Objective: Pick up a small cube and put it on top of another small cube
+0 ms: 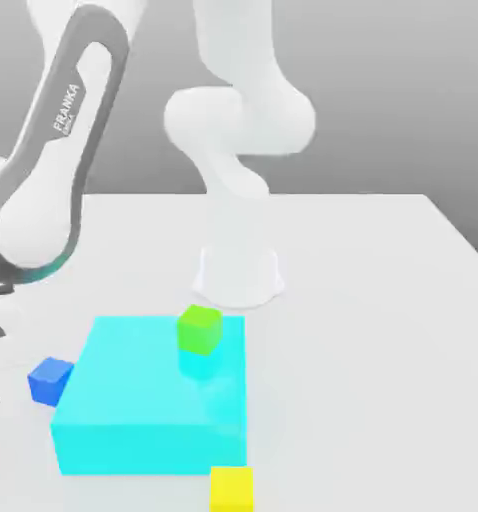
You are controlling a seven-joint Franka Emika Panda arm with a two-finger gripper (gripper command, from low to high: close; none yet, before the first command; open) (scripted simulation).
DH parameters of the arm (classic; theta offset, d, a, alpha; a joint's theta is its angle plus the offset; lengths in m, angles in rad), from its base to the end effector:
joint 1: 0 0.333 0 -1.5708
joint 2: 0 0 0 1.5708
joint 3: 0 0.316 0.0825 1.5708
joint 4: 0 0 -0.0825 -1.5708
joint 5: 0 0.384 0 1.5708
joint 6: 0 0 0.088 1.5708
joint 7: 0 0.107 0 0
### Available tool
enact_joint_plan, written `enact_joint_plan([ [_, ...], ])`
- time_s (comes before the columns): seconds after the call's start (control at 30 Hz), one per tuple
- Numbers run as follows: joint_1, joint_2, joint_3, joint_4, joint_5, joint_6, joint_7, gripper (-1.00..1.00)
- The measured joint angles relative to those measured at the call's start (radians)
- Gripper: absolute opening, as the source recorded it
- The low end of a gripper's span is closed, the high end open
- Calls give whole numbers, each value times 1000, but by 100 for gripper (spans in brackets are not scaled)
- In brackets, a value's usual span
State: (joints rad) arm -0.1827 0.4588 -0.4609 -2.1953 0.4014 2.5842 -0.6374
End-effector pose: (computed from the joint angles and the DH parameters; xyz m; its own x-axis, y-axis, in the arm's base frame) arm 0.4354 -0.3417 0.1930 0.9528 -0.3033 0.0112 -0.3032 -0.9529 -0.0070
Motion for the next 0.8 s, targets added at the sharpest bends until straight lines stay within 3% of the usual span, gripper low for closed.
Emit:
enact_joint_plan([
  [0.1,-59,109,64,28,61,73,-58,0],
  [0.13,-74,135,82,35,77,92,-71,-100],
  [0.33,-81,148,91,38,86,99,-78,-100],
  [0.5,-15,24,16,6,-3,9,-24,-100],
  [0.67,55,30,111,39,-37,-13,-103,-100],
  [0.8,206,-35,145,-7,-102,-15,9,-100],
])
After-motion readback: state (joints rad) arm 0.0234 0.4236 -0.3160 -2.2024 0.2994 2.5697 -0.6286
